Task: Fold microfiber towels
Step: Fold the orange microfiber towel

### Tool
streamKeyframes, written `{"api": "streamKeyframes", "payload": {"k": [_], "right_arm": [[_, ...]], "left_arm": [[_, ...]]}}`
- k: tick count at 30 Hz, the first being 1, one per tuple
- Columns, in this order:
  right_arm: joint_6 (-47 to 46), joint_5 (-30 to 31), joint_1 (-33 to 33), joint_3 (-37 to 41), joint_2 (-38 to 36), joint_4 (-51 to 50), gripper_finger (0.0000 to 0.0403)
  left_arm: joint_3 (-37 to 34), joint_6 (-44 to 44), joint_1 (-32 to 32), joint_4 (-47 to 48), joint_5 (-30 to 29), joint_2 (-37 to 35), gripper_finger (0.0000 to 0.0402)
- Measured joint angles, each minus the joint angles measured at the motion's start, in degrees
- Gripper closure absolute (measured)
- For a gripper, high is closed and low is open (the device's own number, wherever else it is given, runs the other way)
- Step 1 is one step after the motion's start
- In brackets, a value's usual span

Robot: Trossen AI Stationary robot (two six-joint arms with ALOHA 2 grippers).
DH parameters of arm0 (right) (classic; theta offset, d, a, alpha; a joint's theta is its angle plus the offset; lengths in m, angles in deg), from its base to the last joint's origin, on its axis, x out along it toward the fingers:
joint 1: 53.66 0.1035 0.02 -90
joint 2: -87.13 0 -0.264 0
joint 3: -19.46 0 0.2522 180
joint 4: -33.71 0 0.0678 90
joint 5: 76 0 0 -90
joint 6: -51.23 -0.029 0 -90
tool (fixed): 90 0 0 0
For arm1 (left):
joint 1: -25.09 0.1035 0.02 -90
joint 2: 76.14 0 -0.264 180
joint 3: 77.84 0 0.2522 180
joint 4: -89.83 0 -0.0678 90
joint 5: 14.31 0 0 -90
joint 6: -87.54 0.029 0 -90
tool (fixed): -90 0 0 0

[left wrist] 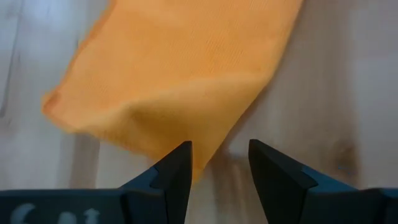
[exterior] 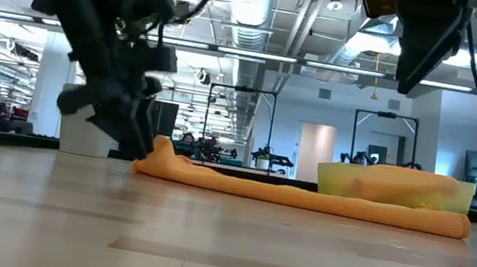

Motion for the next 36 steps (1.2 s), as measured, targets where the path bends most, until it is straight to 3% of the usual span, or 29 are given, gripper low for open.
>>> {"api": "streamKeyframes", "payload": {"k": [7,12,16,20,29,36], "right_arm": [[-0.02,-0.02,0.00,-0.01,0.00,0.40,0.0182],[-0.44,-0.02,0.00,-0.02,0.00,0.61,0.0182],[-0.46,-0.02,0.00,-0.01,0.00,0.59,0.0182],[-0.53,-0.02,0.00,-0.01,0.00,-0.03,0.0182],[-1.55,1.36,-0.02,-0.11,-2.22,-2.80,0.0182],[-1.55,1.89,-0.39,-0.02,-5.46,-4.46,0.0182]], "left_arm": [[1.10,1.37,0.18,-2.30,-3.15,7.09,0.0250],[2.89,1.38,0.31,-2.18,-5.28,7.94,0.0260],[4.00,2.72,0.58,-0.81,-7.80,8.24,0.0309],[5.81,2.74,0.51,-0.92,-8.60,8.16,0.0387],[15.95,14.36,0.00,-1.86,1.30,8.94,0.0400],[26.69,18.03,-2.00,-1.93,4.16,18.46,0.0401]]}}
